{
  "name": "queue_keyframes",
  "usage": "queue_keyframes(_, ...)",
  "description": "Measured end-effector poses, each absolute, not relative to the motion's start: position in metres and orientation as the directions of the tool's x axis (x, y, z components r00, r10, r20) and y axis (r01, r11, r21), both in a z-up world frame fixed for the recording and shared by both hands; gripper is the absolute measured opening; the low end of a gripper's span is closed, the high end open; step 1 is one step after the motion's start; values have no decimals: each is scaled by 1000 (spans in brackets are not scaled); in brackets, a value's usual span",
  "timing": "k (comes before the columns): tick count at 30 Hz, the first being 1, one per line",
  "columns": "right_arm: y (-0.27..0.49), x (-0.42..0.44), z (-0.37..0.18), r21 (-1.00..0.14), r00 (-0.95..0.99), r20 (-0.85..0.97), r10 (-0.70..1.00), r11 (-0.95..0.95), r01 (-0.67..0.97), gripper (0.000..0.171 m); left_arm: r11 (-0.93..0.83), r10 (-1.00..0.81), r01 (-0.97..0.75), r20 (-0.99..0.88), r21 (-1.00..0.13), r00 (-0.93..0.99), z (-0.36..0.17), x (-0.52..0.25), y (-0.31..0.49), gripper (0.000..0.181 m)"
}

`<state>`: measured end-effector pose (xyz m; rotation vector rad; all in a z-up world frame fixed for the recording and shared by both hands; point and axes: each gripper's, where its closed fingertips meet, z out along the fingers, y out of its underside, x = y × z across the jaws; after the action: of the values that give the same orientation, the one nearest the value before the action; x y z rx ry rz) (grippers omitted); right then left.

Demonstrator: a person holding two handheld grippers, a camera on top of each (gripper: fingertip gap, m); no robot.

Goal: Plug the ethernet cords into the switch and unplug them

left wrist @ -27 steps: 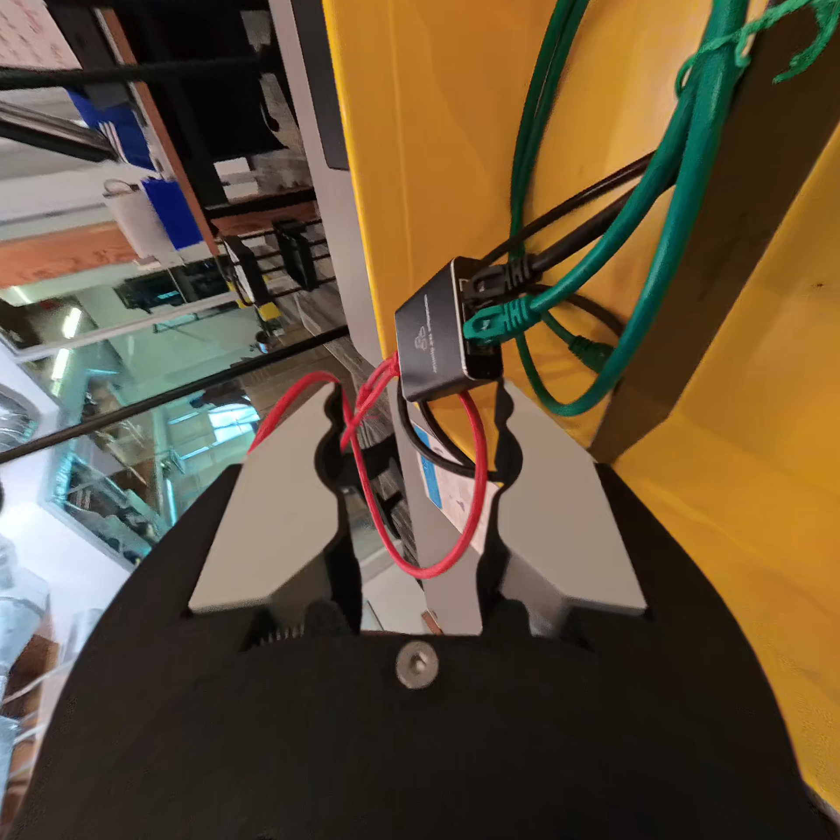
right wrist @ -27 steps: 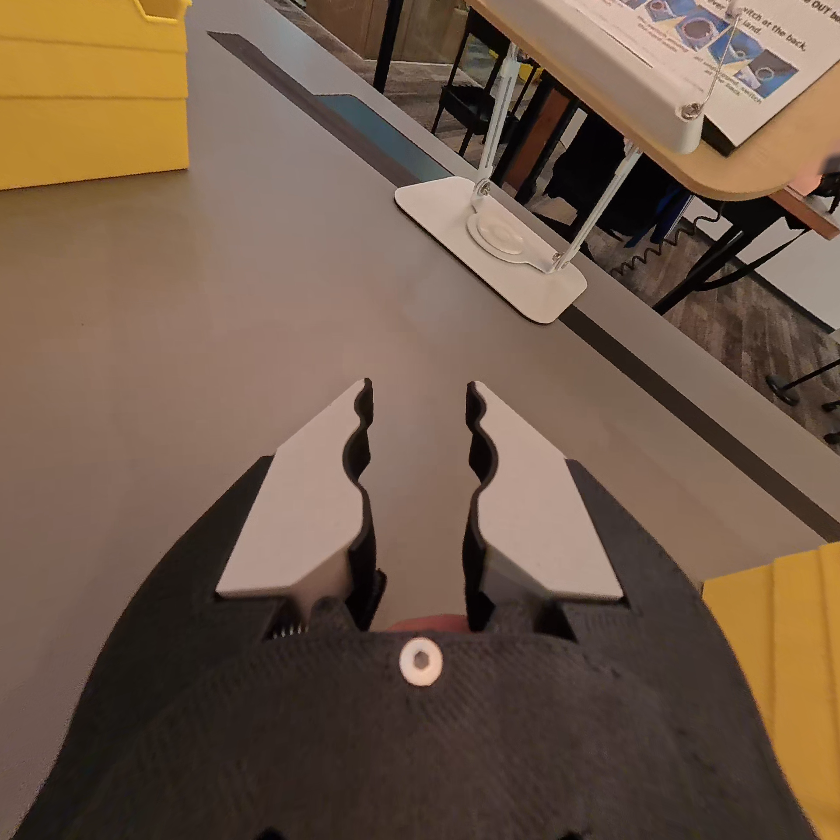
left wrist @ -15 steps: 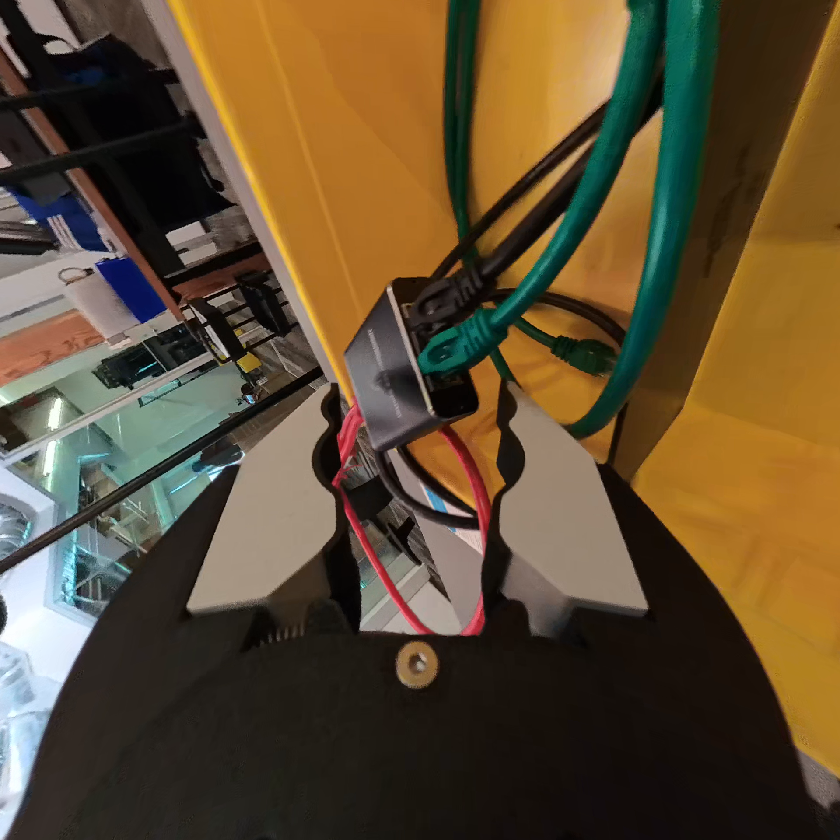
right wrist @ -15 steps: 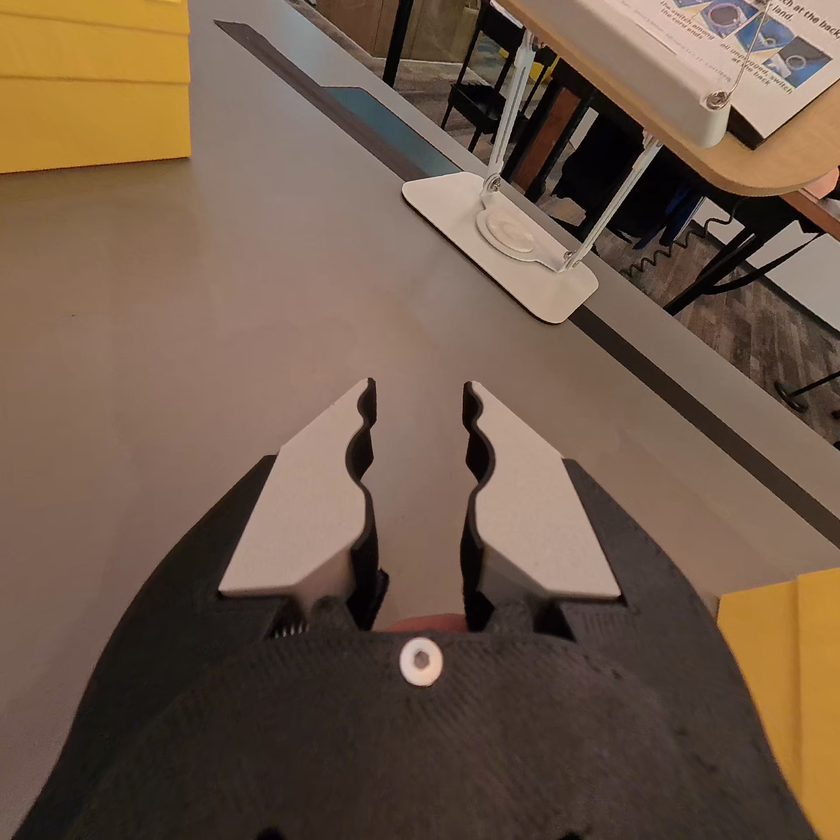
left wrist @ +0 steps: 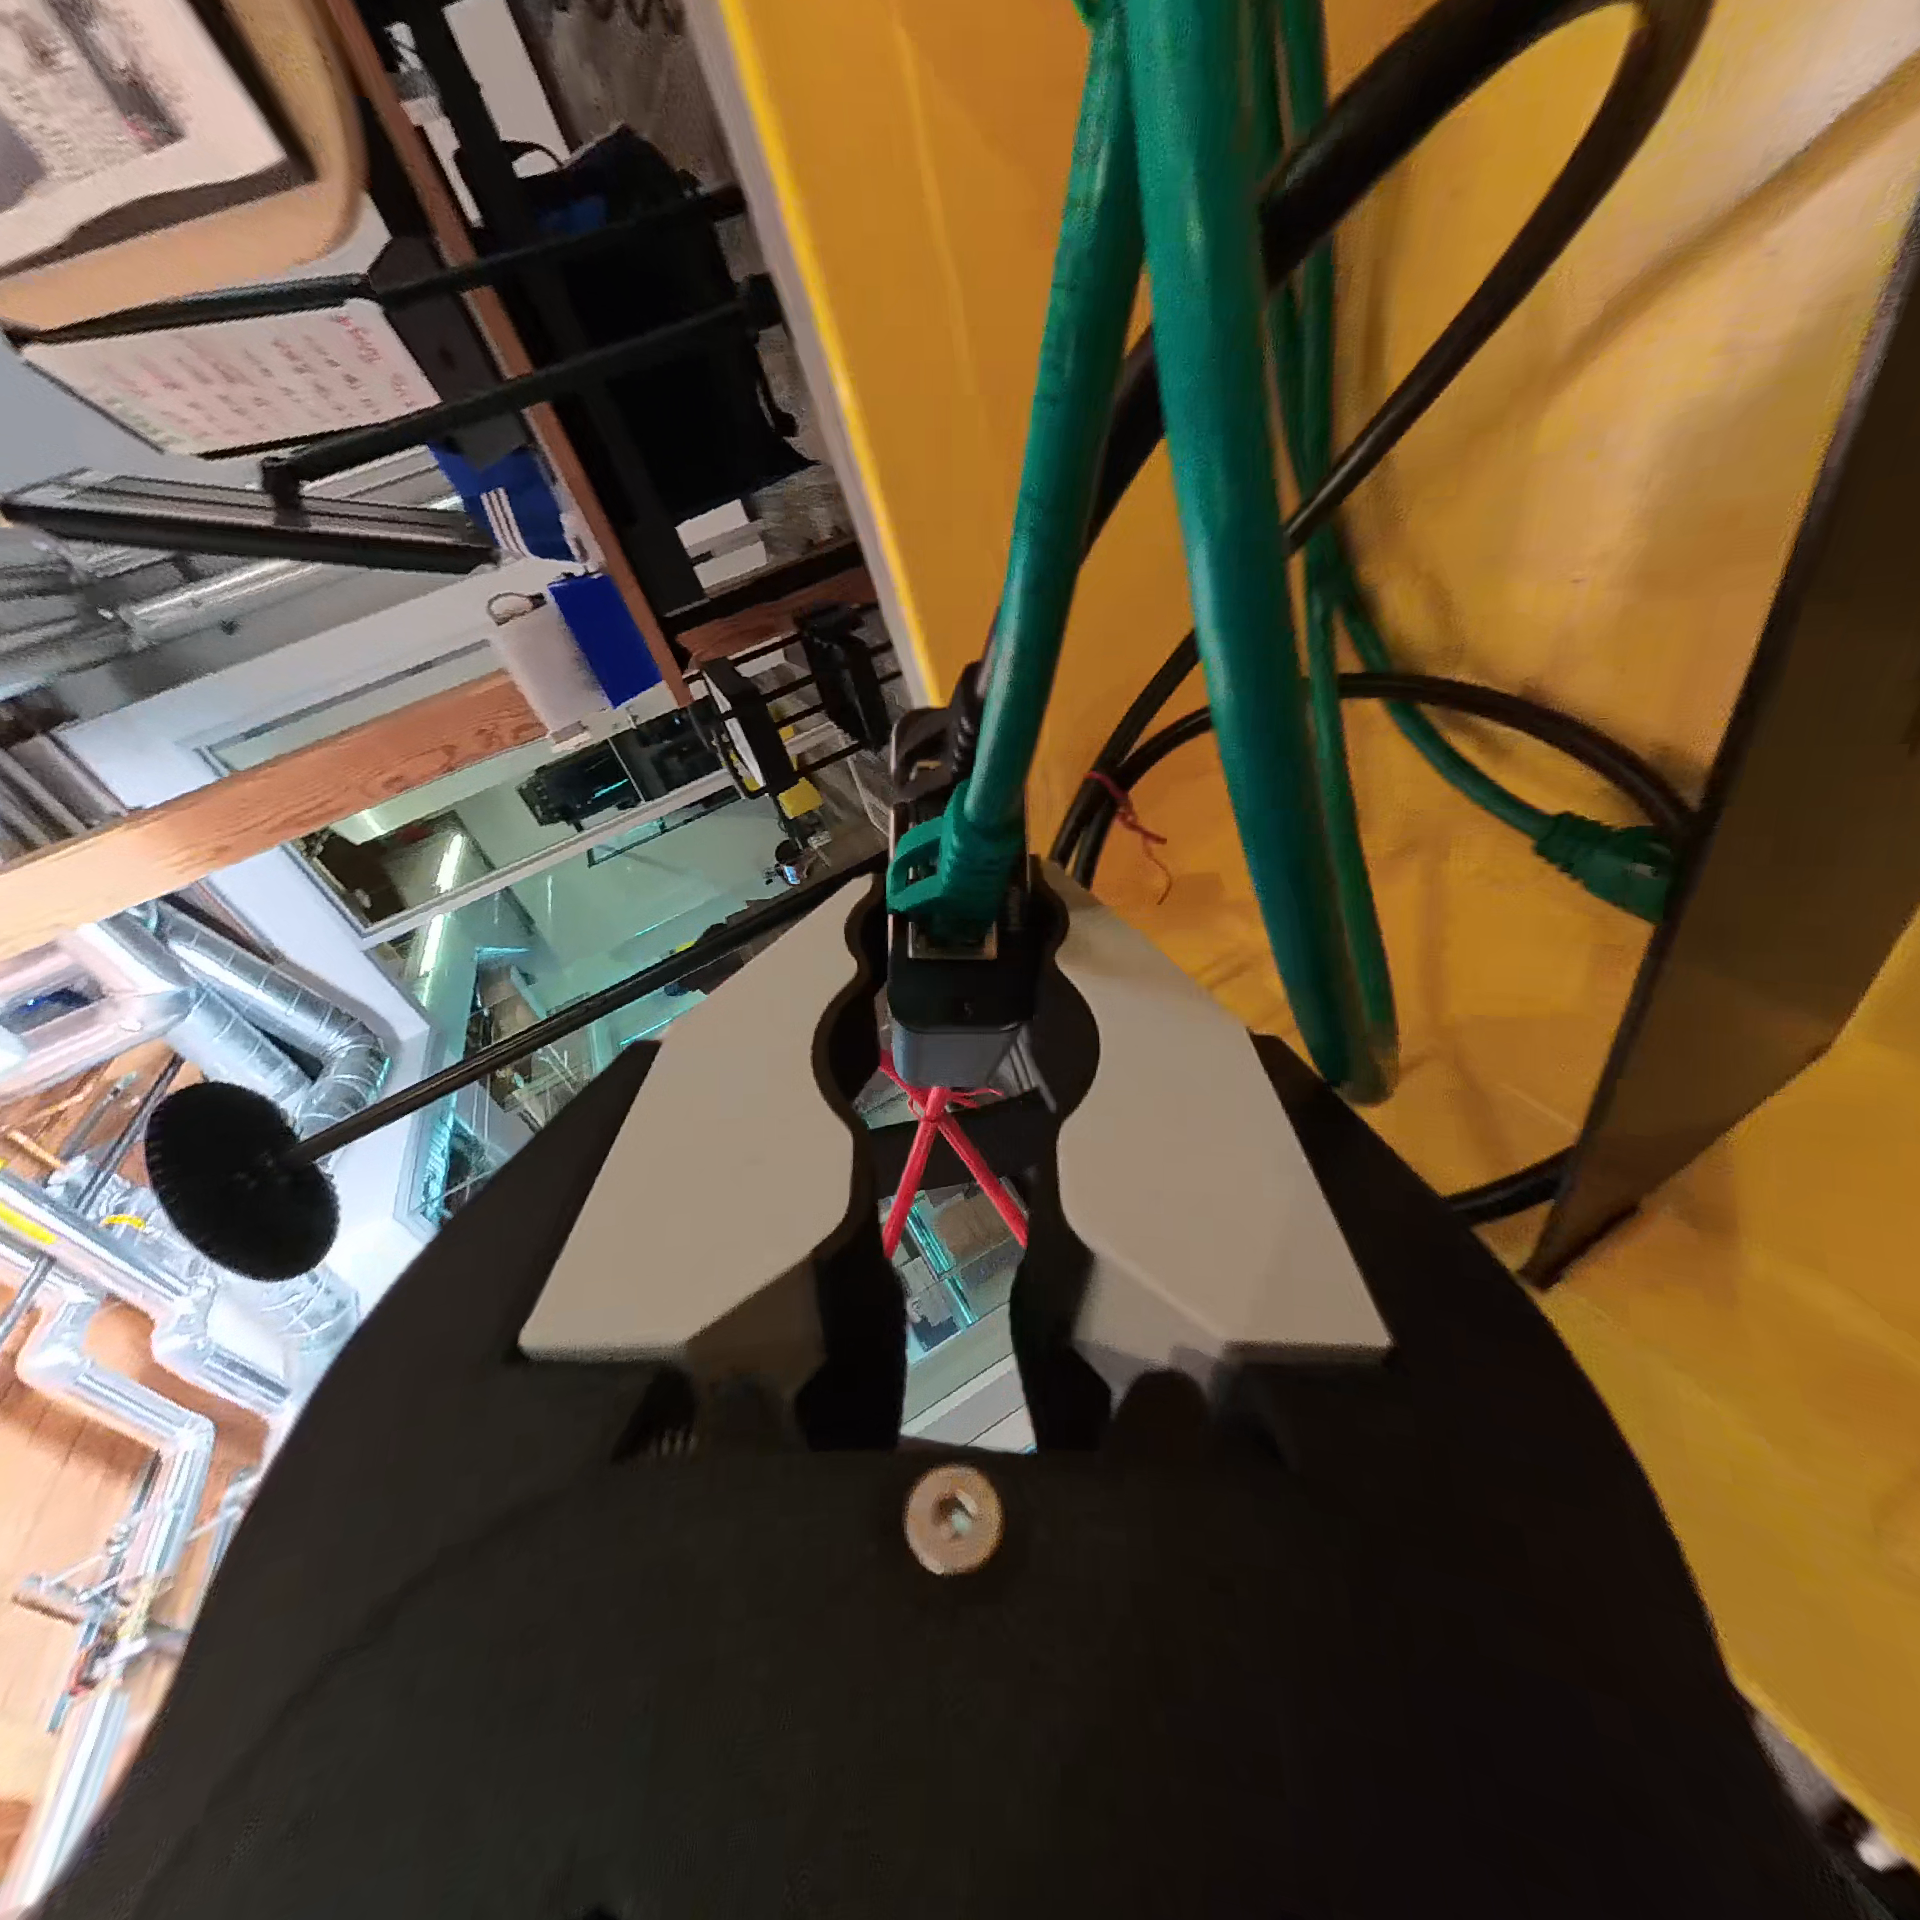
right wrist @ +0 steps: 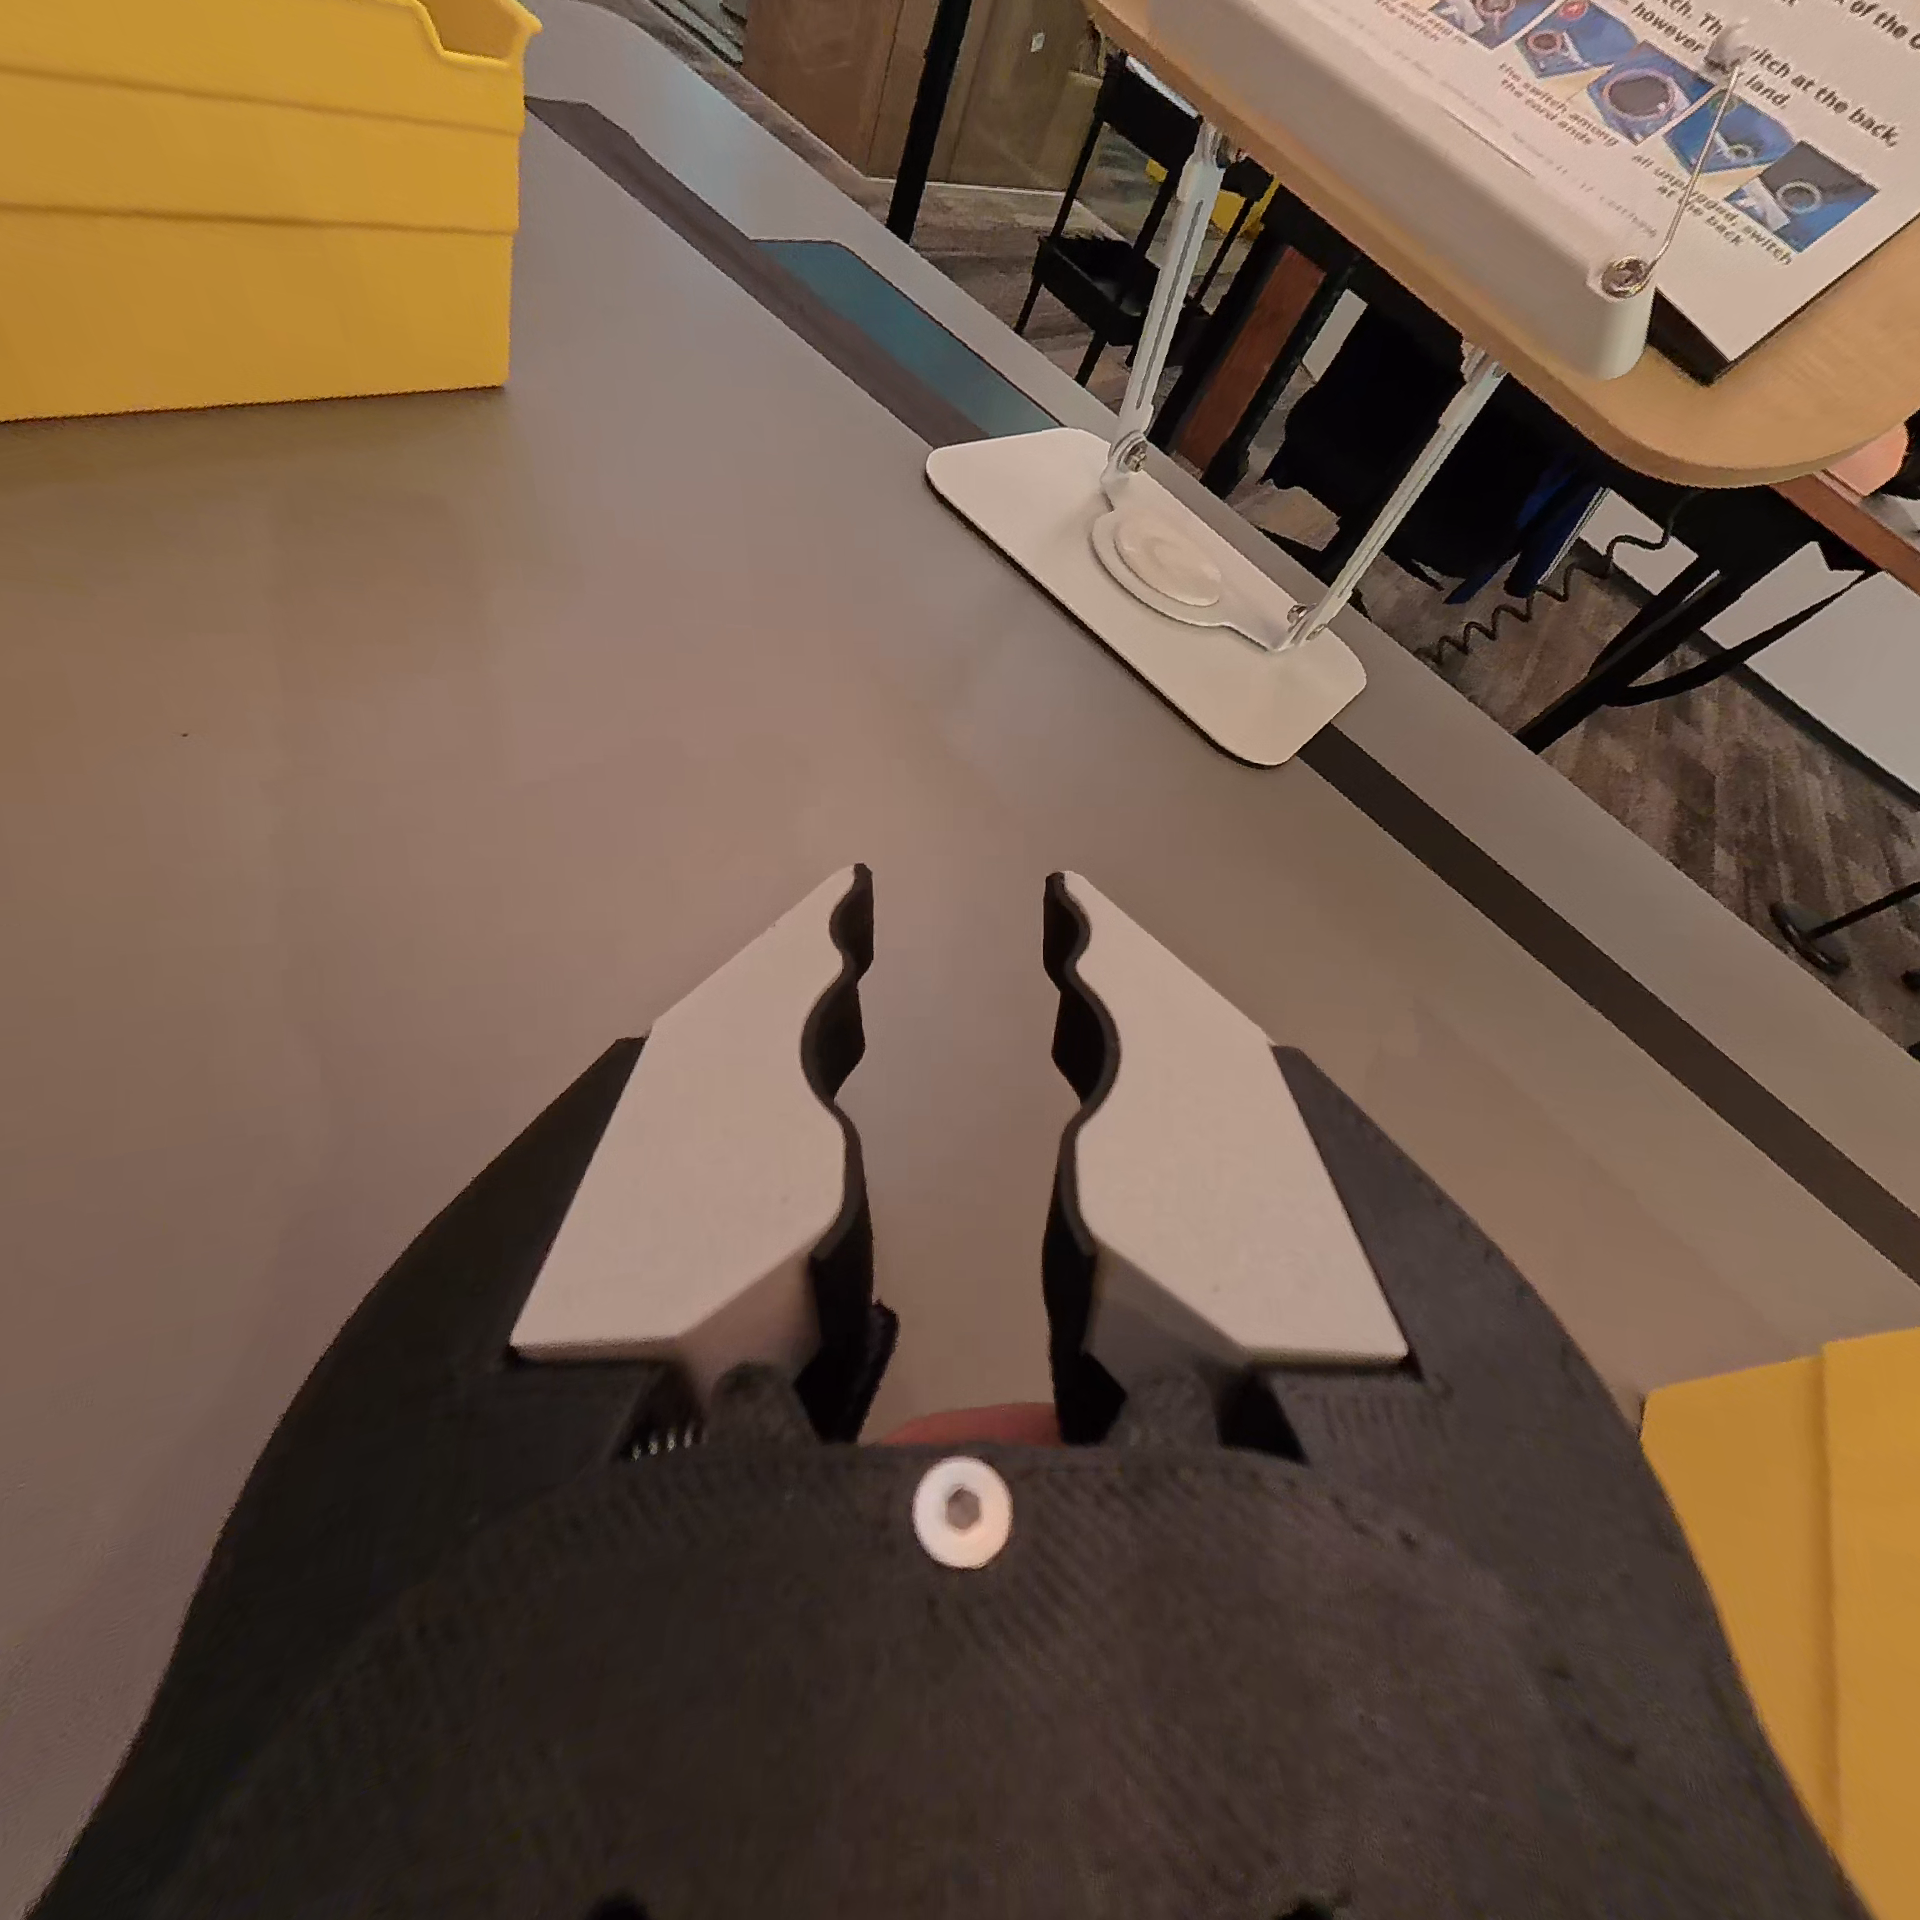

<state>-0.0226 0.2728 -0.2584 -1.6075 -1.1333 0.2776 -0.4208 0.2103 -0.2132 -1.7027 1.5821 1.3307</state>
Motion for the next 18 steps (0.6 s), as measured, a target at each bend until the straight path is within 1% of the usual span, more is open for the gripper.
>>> queue_keyframes(5, 272, -23, -251, -863, 520, 354, 777, 58, 501, 30, -296, -377, -935, -923, 194, -72, -162, -429, 203, 22)
queue_keyframes(10, 272, -22, -241, -875, 528, 343, 777, 60, 479, 30, -359, -219, -929, -976, 94, -15, -90, -434, 196, 22)
queue_keyframes(12, 272, -20, -235, -882, 535, 338, 774, 62, 468, 30, -375, -147, -924, -989, 77, -23, -58, -433, 192, 21)
queue_keyframes(14, 273, -17, -229, -887, 543, 337, 769, 66, 458, 30, -379, -81, -925, -997, 28, 3, -27, -428, 190, 21)
queue_keyframes(18, 275, -12, -213, -902, 558, 323, 764, 70, 427, 30, -385, 42, -923, -999, -12, -5, 35, -412, 185, 22)
